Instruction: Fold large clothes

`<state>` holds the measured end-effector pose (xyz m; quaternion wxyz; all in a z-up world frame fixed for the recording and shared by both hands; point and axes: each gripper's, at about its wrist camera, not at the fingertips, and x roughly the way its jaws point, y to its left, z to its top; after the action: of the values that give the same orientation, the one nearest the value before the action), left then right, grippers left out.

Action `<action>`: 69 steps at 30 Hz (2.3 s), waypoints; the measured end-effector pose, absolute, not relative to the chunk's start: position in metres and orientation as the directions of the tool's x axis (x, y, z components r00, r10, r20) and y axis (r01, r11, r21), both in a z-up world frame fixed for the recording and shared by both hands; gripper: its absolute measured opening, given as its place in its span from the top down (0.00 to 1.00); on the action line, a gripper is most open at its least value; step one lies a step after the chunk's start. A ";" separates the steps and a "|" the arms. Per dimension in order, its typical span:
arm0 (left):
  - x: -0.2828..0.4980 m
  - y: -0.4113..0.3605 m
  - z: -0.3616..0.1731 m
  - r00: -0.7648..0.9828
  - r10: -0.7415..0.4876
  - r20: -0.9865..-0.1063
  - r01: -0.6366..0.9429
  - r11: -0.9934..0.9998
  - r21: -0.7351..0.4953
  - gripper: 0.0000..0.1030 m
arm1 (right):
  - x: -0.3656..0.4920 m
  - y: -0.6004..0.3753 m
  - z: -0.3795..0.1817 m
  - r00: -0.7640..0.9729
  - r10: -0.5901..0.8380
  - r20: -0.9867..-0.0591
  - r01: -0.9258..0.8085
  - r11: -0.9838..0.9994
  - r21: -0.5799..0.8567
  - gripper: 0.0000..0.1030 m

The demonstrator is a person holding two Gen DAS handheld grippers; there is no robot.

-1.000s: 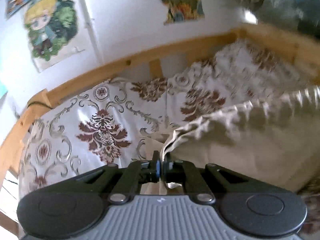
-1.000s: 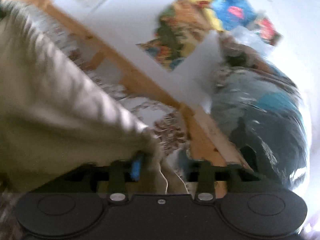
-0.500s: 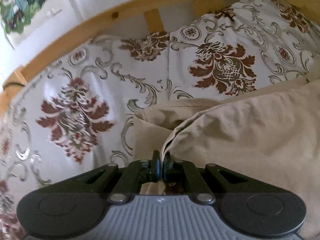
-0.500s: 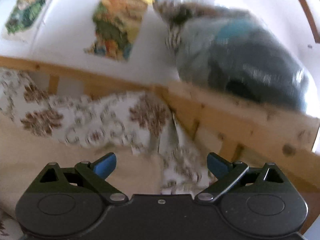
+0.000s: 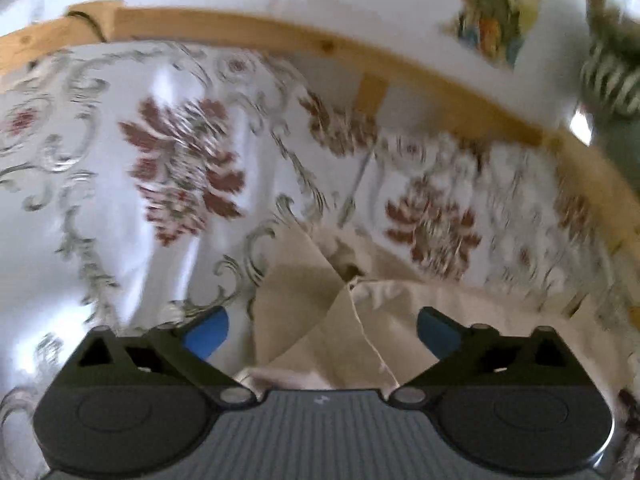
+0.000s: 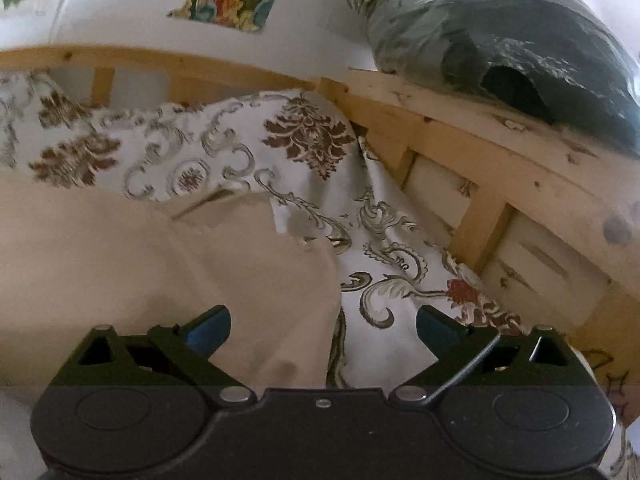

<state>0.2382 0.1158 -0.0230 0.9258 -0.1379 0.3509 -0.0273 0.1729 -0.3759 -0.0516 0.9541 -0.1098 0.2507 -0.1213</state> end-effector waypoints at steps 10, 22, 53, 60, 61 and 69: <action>0.208 0.110 -0.061 0.673 0.005 -0.740 -0.017 1.000 -0.009 0.07 | 0.159 -0.403 -0.036 0.812 -0.063 -0.580 0.188 0.969 0.159 0.09; 0.241 0.115 -0.067 0.685 0.160 -0.710 -0.197 0.980 0.031 0.89 | 0.169 -0.409 -0.055 0.780 -0.038 -0.625 0.220 0.951 0.217 0.39; 0.146 0.107 -0.052 0.704 0.133 -0.698 -0.122 0.990 0.066 0.90 | 0.152 -0.404 -0.041 0.775 -0.086 -0.627 0.231 0.961 0.154 0.86; 0.150 0.118 -0.087 0.658 0.122 -0.743 -0.142 0.989 0.037 0.89 | 0.164 -0.415 -0.065 0.702 -0.056 -0.710 0.262 0.948 0.183 0.77; 0.150 0.117 -0.086 0.658 0.123 -0.743 -0.136 0.990 0.043 0.89 | 0.163 -0.413 -0.065 0.699 -0.072 -0.711 0.268 0.949 0.168 0.74; 0.126 0.110 -0.060 0.729 0.147 -0.669 -0.176 0.984 0.024 0.10 | 0.159 -0.410 -0.056 0.729 -0.148 -0.669 0.290 0.951 0.105 0.34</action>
<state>0.1257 0.1100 -0.0605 0.9295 -0.0205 0.3580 0.0868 0.1588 -0.4104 -0.0556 0.9241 0.1014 0.3489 -0.1184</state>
